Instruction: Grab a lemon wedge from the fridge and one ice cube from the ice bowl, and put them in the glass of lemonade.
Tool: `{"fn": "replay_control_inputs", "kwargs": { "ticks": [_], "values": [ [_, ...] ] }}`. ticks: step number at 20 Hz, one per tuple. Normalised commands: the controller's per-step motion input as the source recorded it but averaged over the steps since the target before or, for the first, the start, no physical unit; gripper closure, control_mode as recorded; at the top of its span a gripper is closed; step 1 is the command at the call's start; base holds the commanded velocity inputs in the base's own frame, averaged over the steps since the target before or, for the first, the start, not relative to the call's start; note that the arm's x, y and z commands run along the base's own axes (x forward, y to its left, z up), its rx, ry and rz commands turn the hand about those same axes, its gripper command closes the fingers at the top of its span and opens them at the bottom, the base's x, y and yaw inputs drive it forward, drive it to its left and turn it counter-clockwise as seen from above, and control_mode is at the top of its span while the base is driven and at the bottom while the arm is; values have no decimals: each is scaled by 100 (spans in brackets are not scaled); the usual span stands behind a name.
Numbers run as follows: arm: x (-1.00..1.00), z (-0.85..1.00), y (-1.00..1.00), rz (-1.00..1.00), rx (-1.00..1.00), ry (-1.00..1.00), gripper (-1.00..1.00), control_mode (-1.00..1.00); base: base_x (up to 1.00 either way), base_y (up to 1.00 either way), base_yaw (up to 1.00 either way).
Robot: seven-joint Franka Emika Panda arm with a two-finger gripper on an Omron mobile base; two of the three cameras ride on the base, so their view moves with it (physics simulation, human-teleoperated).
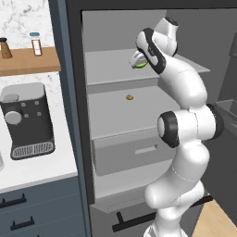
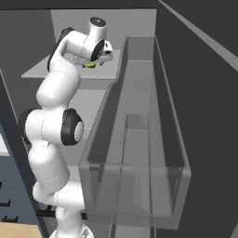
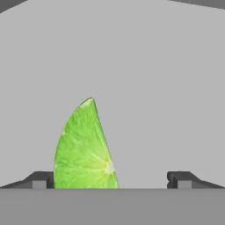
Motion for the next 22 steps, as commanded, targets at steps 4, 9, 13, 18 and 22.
{"fn": "replay_control_inputs", "kwargs": {
  "ticks": [4,9,13,18,22],
  "values": [
    [0,33,1,0,0,4,-100,-100,0,0,0],
    [-4,15,11,0,0,4,-100,-100,0,0,0],
    [1,-3,13,0,0,1,-100,-100,0,0,0],
    [1,-21,12,0,0,4,-100,-100,0,0,0],
    [0,-26,12,0,0,3,-100,-100,0,0,0]
  ]
}}
